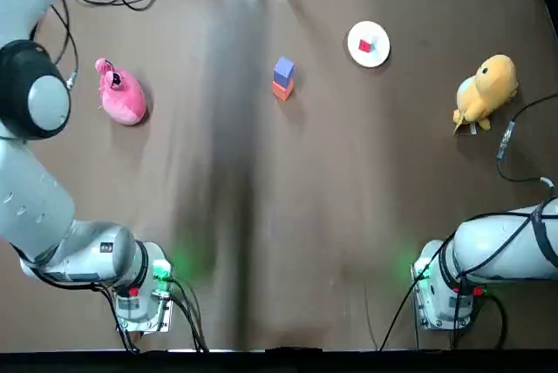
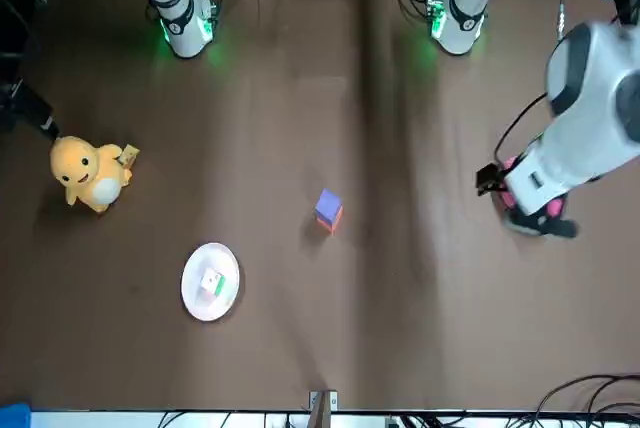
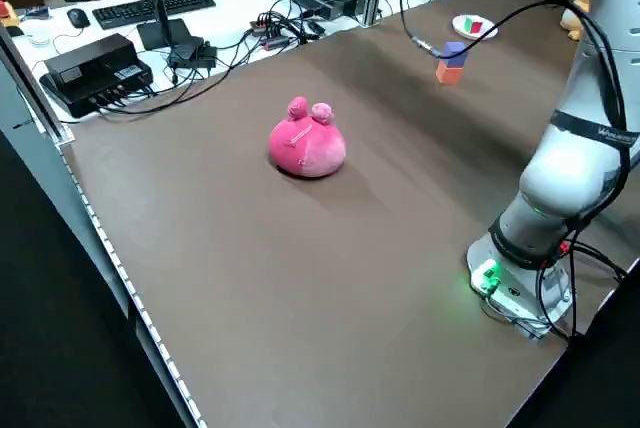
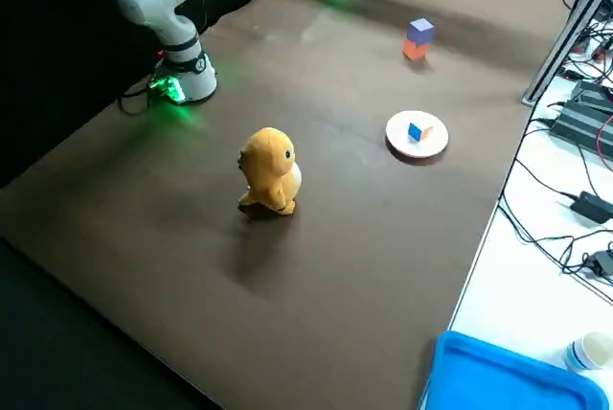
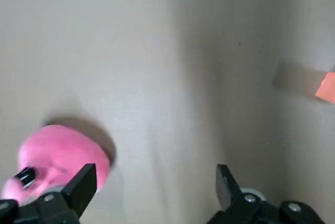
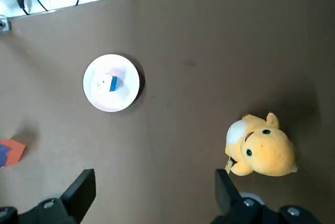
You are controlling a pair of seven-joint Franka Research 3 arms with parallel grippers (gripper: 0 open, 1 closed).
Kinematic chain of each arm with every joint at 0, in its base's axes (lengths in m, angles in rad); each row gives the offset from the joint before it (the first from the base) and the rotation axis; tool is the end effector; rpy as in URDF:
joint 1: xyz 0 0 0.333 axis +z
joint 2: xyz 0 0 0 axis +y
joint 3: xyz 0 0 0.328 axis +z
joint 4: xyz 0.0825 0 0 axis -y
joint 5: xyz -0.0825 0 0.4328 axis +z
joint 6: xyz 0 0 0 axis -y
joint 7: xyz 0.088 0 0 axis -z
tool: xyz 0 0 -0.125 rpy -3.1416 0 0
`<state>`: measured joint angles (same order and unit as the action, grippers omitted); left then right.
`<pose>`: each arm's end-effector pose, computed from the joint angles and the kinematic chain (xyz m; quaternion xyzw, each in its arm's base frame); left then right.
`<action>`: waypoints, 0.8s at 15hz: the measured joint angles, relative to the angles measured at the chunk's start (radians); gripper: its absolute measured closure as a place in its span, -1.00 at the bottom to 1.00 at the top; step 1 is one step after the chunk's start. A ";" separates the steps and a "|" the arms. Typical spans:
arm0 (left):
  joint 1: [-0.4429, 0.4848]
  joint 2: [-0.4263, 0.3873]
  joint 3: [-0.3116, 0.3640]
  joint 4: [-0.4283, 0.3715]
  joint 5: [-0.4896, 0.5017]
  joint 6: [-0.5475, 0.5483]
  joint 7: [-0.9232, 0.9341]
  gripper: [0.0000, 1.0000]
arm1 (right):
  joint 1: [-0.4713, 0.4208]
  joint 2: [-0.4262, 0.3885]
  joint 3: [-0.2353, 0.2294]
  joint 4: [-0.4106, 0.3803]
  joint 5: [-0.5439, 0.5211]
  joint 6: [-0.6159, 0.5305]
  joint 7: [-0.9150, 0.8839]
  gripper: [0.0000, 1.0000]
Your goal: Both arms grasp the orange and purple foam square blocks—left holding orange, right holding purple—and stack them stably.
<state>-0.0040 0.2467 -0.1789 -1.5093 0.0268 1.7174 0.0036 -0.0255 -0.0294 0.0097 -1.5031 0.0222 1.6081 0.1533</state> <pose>0.6743 -0.1103 0.5063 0.9955 -0.0930 -0.0180 0.0070 0.5995 -0.0067 0.6753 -0.9941 0.0839 -0.0662 0.0155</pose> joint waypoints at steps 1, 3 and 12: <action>0.015 -0.020 0.000 0.024 0.000 -0.034 0.000 -1.00 | 0.000 -0.015 0.001 -0.020 -0.001 0.006 -0.004 -1.00; 0.044 -0.038 0.001 0.077 0.000 -0.118 0.001 -1.00 | 0.000 -0.026 0.001 -0.036 -0.001 0.011 -0.008 -1.00; 0.054 -0.028 -0.004 0.095 0.000 -0.150 -0.005 -1.00 | -0.012 -0.024 -0.006 -0.046 -0.001 0.000 -0.022 -1.00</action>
<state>0.0503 0.2184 -0.1828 -1.4141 0.0269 1.5679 -0.0013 -0.0372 -0.0529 0.0040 -1.5496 0.0209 1.6078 0.1311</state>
